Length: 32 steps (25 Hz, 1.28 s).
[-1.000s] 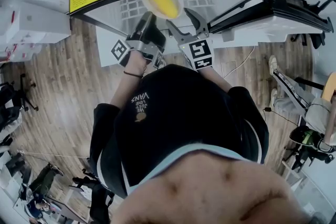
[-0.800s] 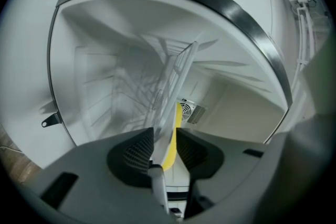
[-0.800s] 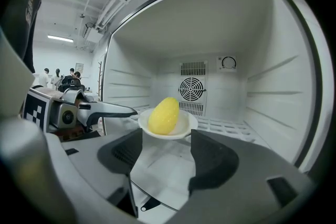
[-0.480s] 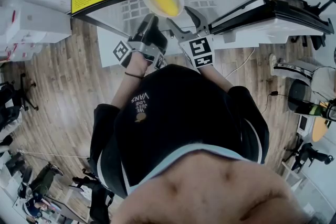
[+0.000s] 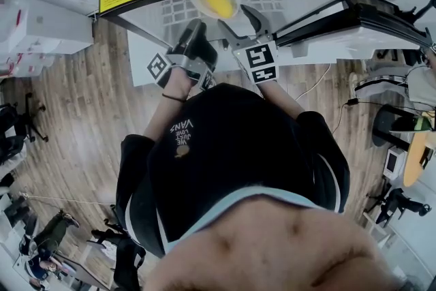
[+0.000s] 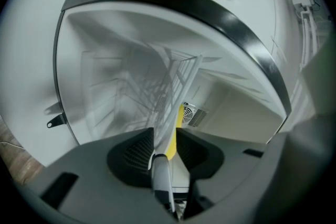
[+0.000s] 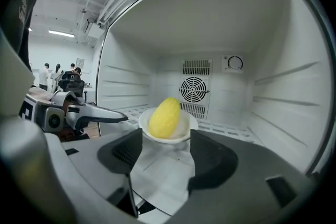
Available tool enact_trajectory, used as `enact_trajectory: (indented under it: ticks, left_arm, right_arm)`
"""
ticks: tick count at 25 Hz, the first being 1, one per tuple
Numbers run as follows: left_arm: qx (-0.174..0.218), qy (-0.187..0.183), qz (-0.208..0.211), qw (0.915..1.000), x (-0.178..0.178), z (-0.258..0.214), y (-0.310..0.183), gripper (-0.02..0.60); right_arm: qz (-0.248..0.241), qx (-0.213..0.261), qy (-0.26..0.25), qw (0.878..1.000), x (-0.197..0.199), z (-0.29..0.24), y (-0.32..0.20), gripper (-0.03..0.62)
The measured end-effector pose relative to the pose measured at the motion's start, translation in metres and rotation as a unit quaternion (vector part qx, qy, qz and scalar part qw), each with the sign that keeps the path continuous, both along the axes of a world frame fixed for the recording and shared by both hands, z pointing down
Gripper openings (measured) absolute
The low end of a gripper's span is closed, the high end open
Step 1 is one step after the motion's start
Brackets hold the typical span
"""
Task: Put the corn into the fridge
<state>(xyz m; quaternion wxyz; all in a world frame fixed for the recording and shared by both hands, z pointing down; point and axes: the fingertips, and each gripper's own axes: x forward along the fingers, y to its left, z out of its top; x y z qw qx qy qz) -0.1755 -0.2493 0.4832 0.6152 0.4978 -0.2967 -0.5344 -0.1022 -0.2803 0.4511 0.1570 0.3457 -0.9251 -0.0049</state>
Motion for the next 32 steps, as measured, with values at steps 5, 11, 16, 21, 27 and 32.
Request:
enact_trajectory:
  ticks: [5,11,16,21,27,32]
  left_arm:
    - [-0.002,0.000,-0.003,1.0000,-0.005,0.003,0.001,0.114]
    - [-0.008,0.003,-0.005,0.9999,-0.009,0.006,0.003,0.114]
    - [-0.012,0.007,-0.006,0.9999,-0.011,0.010,0.005,0.114]
    - [-0.010,0.004,-0.006,0.9999,-0.011,0.010,0.005,0.114]
    - [-0.003,-0.009,-0.004,1.0000,-0.009,0.008,0.007,0.114]
    - [0.020,-0.047,-0.005,0.9987,-0.010,-0.001,0.008,0.114]
  right_arm:
    - [0.002,0.001,0.001,1.000,-0.002,0.000,-0.004,0.282]
    - [0.005,0.002,0.000,1.000,-0.005,0.000,-0.007,0.282]
    - [0.008,0.002,0.008,1.000,-0.004,0.005,-0.009,0.282]
    - [0.011,0.000,0.009,1.000,-0.003,0.007,-0.010,0.282]
    - [0.004,0.000,-0.004,1.000,-0.006,0.002,-0.009,0.282]
    - [0.004,0.002,-0.015,1.000,-0.003,-0.002,-0.006,0.282]
